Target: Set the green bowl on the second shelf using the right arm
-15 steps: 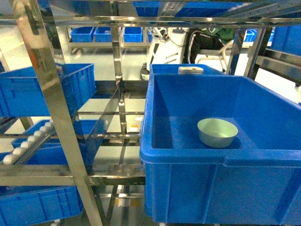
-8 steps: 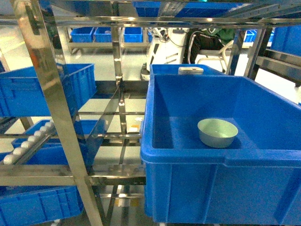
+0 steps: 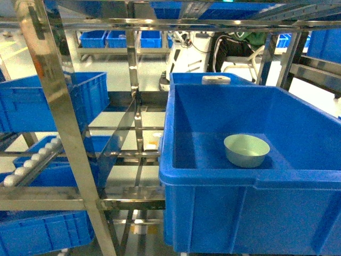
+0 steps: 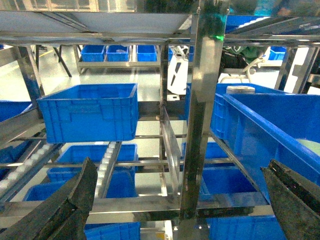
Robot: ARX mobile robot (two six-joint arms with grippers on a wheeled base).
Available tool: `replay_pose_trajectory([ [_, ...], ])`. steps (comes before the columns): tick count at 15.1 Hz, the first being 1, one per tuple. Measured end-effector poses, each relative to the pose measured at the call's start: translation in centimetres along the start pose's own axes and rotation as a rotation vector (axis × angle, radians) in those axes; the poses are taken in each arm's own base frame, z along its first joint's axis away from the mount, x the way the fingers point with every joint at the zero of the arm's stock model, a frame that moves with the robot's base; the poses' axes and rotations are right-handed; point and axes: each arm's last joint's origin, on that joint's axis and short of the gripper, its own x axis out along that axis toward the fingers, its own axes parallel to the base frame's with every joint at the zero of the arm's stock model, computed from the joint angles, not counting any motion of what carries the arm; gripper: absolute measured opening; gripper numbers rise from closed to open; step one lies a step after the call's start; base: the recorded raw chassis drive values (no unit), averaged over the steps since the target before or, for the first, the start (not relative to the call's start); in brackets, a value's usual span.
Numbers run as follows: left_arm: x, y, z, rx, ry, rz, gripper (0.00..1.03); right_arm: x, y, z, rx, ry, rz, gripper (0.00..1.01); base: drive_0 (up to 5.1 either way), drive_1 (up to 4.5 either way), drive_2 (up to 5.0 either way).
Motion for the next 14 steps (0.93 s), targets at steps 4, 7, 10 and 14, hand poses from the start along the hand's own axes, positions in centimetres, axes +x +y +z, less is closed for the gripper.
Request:
replay_pose_trajectory([
  [4, 0.0, 0.0, 0.01, 0.0, -0.001, 0.001, 0.98, -0.61, 0.0, 0.11, -0.001, -0.029, 0.0, 0.02, 0.0, 0.0, 0.0],
  [7, 0.0, 0.0, 0.0, 0.0, 0.0, 0.0, 0.98, -0.62, 0.0, 0.16, -0.001, -0.034, 0.001, 0.02, 0.0, 0.0, 0.0],
  [10, 0.0, 0.0, 0.01, 0.0, -0.001, 0.0, 0.98, -0.62, 0.0, 0.16, -0.002, -0.034, 0.0, 0.3, 0.0, 0.0, 0.0],
  [14, 0.0, 0.0, 0.0, 0.0, 0.0, 0.0, 0.98, -0.62, 0.0, 0.17, -0.002, -0.035, 0.0, 0.78, 0.0, 0.0, 0.0],
])
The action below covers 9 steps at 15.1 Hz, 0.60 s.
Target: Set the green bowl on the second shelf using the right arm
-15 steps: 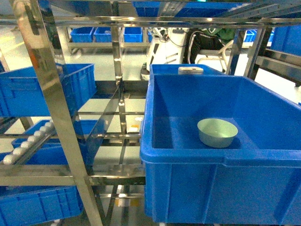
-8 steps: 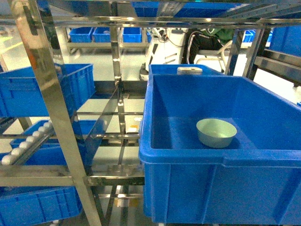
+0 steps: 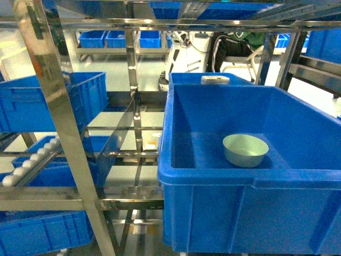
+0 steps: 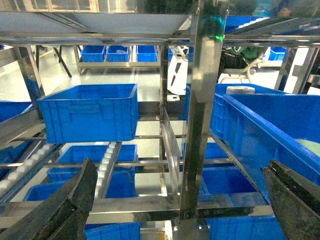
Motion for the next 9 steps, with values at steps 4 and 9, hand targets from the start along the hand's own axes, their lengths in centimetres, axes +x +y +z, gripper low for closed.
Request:
replay_pose_trajectory([
  [4, 0.0, 0.0, -0.01, 0.0, 0.001, 0.0, 0.98, 0.0, 0.0, -0.02, 0.0, 0.002, 0.0, 0.98, 0.0, 0.0, 0.0],
  [9, 0.0, 0.0, 0.0, 0.0, 0.0, 0.0, 0.98, 0.0, 0.0, 0.0, 0.0, 0.0, 0.0, 0.98, 0.0, 0.0, 0.0],
])
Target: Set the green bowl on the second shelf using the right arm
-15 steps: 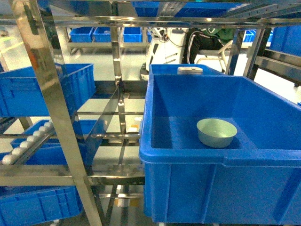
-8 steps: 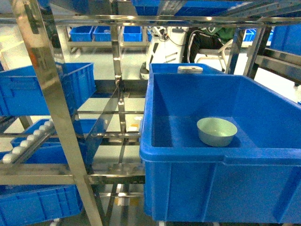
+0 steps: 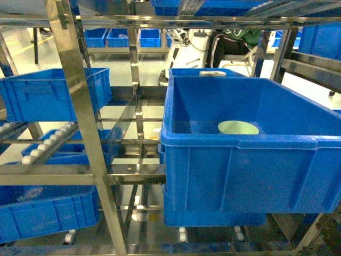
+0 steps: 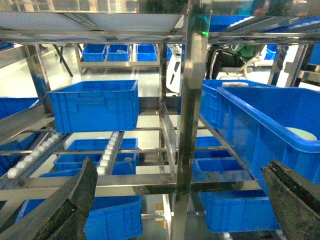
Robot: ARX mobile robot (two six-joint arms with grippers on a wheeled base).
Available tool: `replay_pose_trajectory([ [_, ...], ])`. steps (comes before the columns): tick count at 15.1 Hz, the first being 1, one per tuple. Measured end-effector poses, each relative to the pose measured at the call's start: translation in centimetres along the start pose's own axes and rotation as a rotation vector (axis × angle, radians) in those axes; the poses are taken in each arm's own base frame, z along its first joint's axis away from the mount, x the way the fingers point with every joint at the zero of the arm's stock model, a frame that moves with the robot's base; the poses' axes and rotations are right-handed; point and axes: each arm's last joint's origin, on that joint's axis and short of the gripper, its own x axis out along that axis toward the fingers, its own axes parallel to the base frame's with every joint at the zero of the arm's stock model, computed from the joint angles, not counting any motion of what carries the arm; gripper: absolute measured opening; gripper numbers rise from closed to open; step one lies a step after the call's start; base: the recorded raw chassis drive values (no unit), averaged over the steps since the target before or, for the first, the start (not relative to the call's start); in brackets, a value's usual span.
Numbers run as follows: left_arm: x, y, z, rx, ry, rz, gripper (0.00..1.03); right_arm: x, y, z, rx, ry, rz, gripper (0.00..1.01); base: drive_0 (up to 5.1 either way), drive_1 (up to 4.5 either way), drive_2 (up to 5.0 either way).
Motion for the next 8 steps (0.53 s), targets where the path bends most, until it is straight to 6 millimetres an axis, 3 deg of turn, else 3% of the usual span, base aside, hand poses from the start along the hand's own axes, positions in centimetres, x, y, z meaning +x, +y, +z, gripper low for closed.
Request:
replay_pose_trajectory([
  [8, 0.0, 0.0, 0.0, 0.0, 0.0, 0.0, 0.98, 0.0, 0.0, 0.0, 0.0, 0.0, 0.0, 0.98, 0.0, 0.0, 0.0],
])
